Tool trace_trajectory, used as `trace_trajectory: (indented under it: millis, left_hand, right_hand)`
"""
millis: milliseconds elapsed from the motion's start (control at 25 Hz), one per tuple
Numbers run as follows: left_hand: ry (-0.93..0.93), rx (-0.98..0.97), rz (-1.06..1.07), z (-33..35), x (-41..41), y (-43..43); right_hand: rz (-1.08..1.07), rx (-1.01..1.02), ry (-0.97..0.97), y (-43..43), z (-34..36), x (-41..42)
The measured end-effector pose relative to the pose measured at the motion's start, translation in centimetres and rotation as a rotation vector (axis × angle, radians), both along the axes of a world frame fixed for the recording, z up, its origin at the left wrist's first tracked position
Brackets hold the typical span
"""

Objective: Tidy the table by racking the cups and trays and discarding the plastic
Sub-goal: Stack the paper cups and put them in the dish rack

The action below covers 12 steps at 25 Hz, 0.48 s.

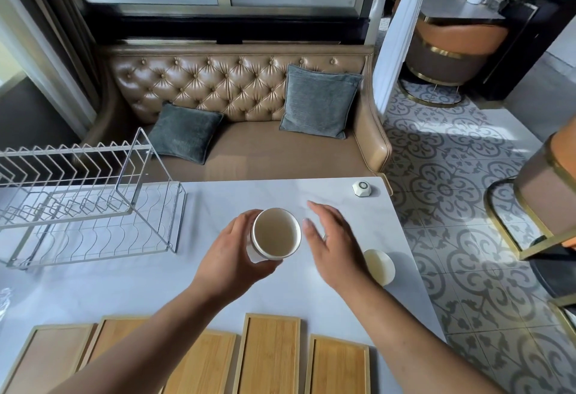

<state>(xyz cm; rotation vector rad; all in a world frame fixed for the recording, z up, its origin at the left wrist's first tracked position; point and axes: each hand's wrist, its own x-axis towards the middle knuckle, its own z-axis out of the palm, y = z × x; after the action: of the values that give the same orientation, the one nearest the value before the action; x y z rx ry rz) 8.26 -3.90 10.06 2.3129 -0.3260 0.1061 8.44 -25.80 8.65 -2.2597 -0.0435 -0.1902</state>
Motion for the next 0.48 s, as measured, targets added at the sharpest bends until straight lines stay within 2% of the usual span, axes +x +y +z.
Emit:
trace_trajectory:
  millis: [80, 200, 280, 360, 480]
  left_hand:
    - [-0.001, -0.003, 0.010, -0.4, 0.5, 0.3]
    - [0.007, 0.003, 0.013, -1.0, 1.2, 0.5]
    - [0.021, 0.015, 0.016, -1.4, 1.5, 0.5]
    - [0.027, 0.021, 0.012, -1.6, 1.5, 0.5]
    - [0.027, 0.023, 0.009, -1.8, 1.5, 0.7]
  right_hand:
    - [-0.154, -0.137, 0.127, -1.7, -2.0, 1.9]
    - [-0.078, -0.511, 0.495, -3.5, -5.4, 3.9]
    - [-0.041, -0.606, 0.630, -4.2, -7.0, 4.7]
    - [-0.031, -0.616, 0.672, -4.6, -8.2, 5.2]
    - [-0.044, -0.612, 0.605, -4.9, -8.3, 5.1]
